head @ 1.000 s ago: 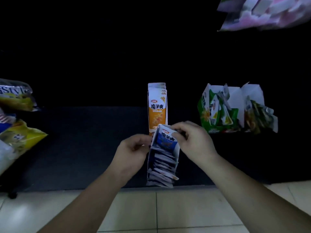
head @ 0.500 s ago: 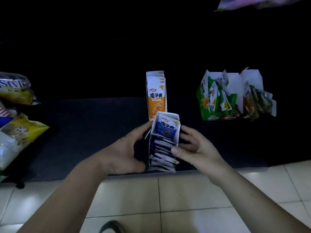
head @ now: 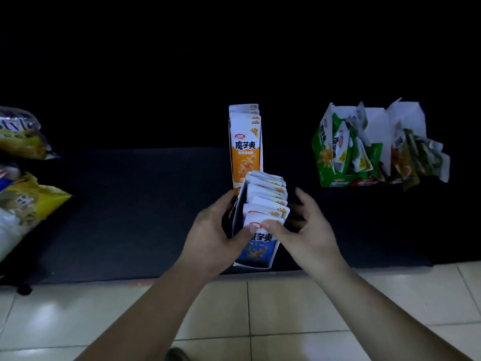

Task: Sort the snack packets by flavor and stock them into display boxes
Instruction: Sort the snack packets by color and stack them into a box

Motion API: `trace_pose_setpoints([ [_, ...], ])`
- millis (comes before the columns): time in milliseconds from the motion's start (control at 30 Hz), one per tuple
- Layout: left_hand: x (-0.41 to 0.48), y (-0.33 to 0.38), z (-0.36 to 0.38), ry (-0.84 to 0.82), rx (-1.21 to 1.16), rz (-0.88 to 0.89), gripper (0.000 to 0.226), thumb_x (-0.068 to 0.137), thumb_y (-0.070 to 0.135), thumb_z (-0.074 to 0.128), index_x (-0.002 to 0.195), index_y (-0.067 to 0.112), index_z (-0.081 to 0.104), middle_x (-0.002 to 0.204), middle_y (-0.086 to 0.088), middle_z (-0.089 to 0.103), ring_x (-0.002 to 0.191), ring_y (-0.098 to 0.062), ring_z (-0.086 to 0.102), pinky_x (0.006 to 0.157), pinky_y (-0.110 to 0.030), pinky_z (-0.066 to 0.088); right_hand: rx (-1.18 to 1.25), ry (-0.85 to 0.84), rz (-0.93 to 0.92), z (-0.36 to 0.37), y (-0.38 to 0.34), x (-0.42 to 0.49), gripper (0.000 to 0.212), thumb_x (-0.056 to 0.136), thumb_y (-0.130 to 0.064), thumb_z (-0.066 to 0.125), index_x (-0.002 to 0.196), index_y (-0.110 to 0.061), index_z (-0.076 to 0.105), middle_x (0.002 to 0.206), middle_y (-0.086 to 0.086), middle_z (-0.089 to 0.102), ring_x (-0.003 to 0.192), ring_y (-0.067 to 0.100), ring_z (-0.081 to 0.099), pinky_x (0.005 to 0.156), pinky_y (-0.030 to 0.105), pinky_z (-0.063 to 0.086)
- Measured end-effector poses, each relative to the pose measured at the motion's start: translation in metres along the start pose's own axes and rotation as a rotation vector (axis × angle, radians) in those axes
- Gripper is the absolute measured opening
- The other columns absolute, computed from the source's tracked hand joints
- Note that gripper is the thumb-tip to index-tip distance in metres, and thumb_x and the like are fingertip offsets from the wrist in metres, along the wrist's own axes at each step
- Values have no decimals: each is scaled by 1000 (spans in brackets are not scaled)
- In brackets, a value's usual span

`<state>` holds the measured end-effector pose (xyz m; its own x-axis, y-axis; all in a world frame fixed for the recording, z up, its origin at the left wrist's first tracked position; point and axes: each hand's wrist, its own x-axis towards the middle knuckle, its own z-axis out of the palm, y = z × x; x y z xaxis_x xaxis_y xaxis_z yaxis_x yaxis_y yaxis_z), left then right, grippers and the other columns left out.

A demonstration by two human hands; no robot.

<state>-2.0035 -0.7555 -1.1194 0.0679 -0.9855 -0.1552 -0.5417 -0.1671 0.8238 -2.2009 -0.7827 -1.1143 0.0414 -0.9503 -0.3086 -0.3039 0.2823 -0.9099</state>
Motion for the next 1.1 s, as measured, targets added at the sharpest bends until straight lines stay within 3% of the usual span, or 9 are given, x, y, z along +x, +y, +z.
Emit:
trace_pose_setpoints([
  [67, -3, -10, 0, 18, 142, 41, 59, 87, 54, 70, 142, 51, 50, 126, 27, 62, 128, -2, 50, 105, -34, 47, -25, 35, -16, 4, 4, -4, 88, 80, -36, 87, 153, -34, 39, 112, -26, 68, 103, -16, 63, 78, 5, 50],
  [200, -6, -11, 0, -36, -123, -18, 48, 94, 29, 74, 132, 52, 57, 132, 24, 62, 124, 5, 56, 108, -37, 50, 75, -49, -47, 6, 9, -15, 70, 89, -25, 80, 150, -33, 48, 121, -14, 73, 111, -5, 66, 91, 16, 55],
  [333, -9, -1, 12, -127, -338, -88, 48, 100, 9, 65, 139, 37, 58, 126, 15, 72, 121, -6, 66, 107, -42, 53, 105, -79, -85, 3, 11, -15, 56, 96, -14, 71, 145, -34, 52, 123, -14, 73, 117, 4, 67, 102, 29, 55],
  [500, 0, 18, 45, -108, -381, -84, 62, 100, 10, 66, 146, 46, 46, 128, 18, 71, 120, -2, 66, 104, -35, 54, 81, 77, -97, -20, 23, -5, 69, 98, -20, 70, 154, -43, 38, 125, -17, 71, 119, 0, 65, 102, 27, 50],
  [667, 24, 34, 74, -143, -318, -60, 76, 97, 24, 70, 157, 49, 29, 133, 16, 67, 124, -8, 64, 108, -44, 52, 66, 99, -98, -49, 32, 17, 66, 101, -21, 64, 156, -44, 34, 133, -22, 66, 124, -3, 60, 106, 29, 48],
  [767, 49, 48, 77, -188, -288, -22, 80, 97, 22, 70, 158, 48, 26, 140, 22, 61, 129, 1, 58, 110, -36, 50, 88, 73, -59, -55, 25, 40, 73, 101, -23, 64, 157, -48, 25, 133, -23, 65, 123, -7, 59, 106, 25, 47],
  [867, 74, 60, 67, -169, -284, -5, 68, 99, 13, 67, 145, 53, 40, 116, 39, 66, 108, 13, 63, 93, -18, 56, 170, 64, -12, -57, 10, 59, 83, 98, -19, 69, 159, -46, 20, 127, -29, 64, 117, -14, 58, 94, 10, 47],
  [933, 79, 60, 64, -89, -290, -41, 60, 99, 12, 66, 132, 58, 46, 108, 34, 70, 96, 6, 68, 76, -18, 59, 165, 117, -7, -55, 3, 62, 80, 96, -21, 72, 158, -44, 27, 131, -24, 61, 114, -16, 55, 84, 5, 48],
  [1100, 58, 30, 76, 98, -272, -114, 49, 95, 13, 70, 140, 31, 58, 119, 4, 64, 93, -2, 66, 78, -15, 56, 69, 252, 147, -37, 19, 34, 67, 86, -65, 68, 146, -52, 42, 112, -8, 67, 97, 24, 73, 73, 40, 64],
])
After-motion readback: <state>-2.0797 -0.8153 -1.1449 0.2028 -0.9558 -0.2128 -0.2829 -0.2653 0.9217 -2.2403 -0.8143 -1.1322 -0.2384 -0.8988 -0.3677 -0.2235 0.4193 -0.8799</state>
